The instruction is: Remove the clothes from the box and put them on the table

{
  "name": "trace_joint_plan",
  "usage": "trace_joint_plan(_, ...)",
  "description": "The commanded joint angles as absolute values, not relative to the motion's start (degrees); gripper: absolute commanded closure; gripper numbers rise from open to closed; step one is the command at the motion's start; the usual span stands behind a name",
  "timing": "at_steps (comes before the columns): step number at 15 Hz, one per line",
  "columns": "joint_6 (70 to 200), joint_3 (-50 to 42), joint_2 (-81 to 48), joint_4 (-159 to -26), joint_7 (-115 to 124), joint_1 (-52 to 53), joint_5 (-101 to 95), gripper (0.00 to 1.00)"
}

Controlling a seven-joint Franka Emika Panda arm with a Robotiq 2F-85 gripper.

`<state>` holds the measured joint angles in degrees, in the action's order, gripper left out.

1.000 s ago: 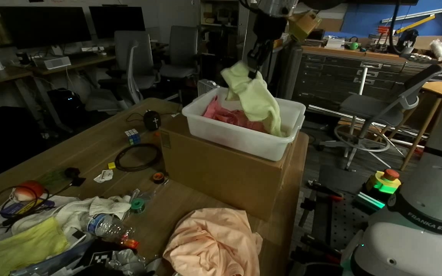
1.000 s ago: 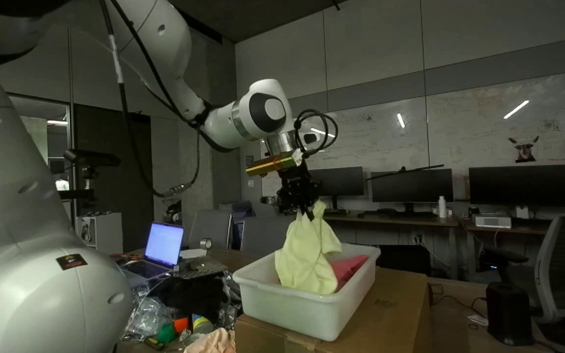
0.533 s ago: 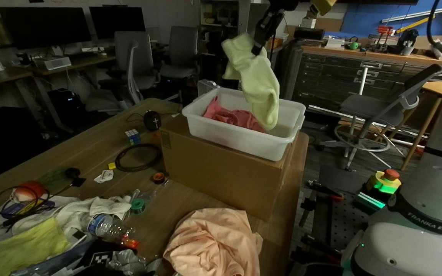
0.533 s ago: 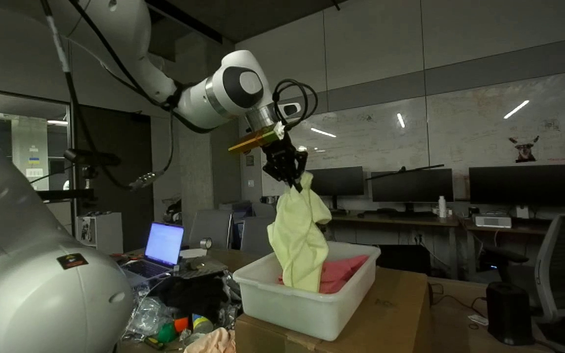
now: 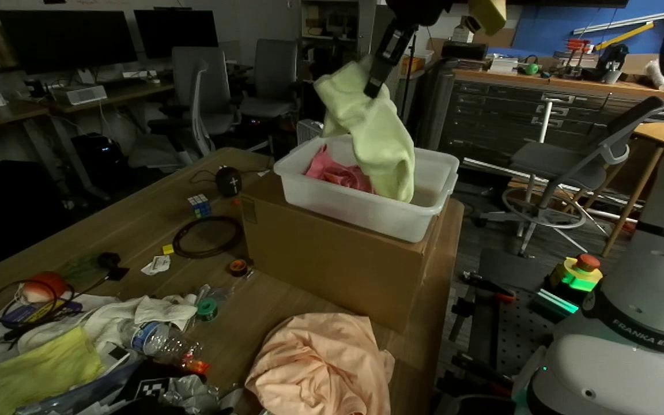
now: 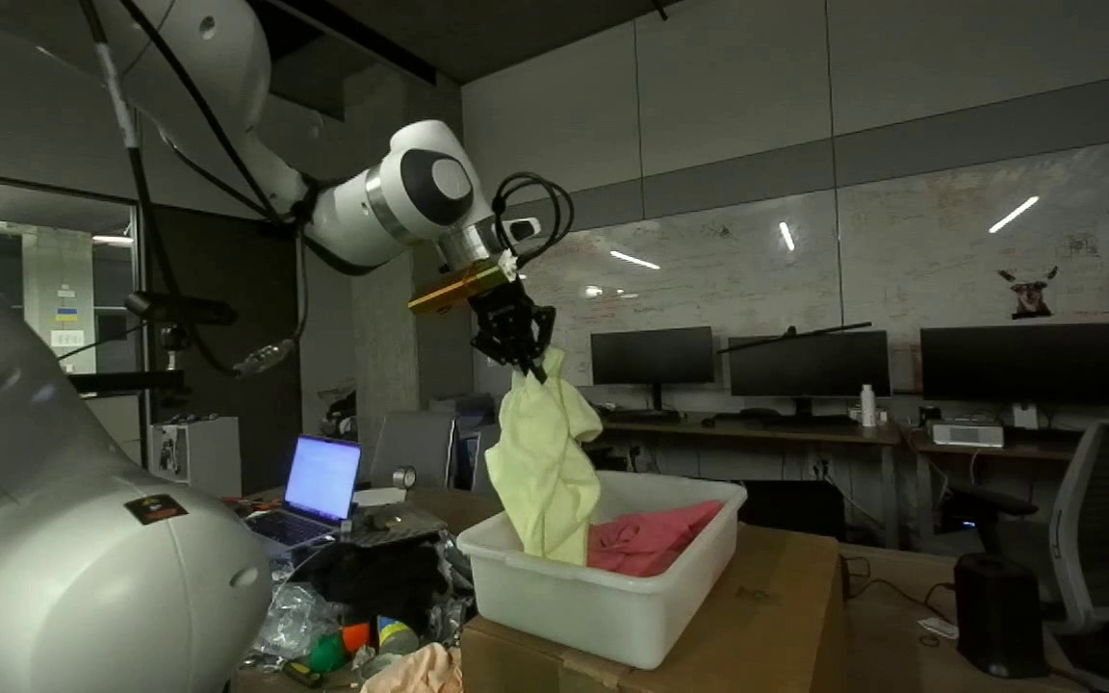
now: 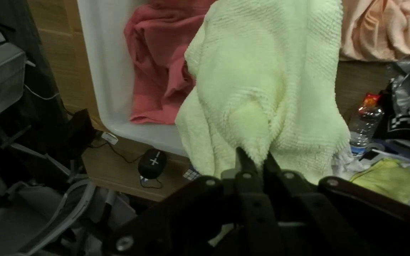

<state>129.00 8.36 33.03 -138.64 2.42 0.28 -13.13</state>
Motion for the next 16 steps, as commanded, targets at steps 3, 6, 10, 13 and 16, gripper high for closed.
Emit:
trace_joint_plan(3, 126.70, 16.74, 31.06, -137.68, 2.80, 6.36, -16.19, 0.91)
trace_joint_plan(6, 126.02, 20.38, 29.40, -137.45, 2.64, 9.50, -17.98, 0.91)
trace_joint_plan(10, 125.75, 23.89, 25.03, -136.32, 3.22, 11.83, -21.05, 0.91)
trace_joint_plan(13, 126.04, 25.02, 21.56, -134.64, 3.91, 12.09, -23.70, 0.91)
trace_joint_plan(16, 125.79, 25.41, 16.88, -131.67, 4.44, 12.14, -25.78, 0.91)
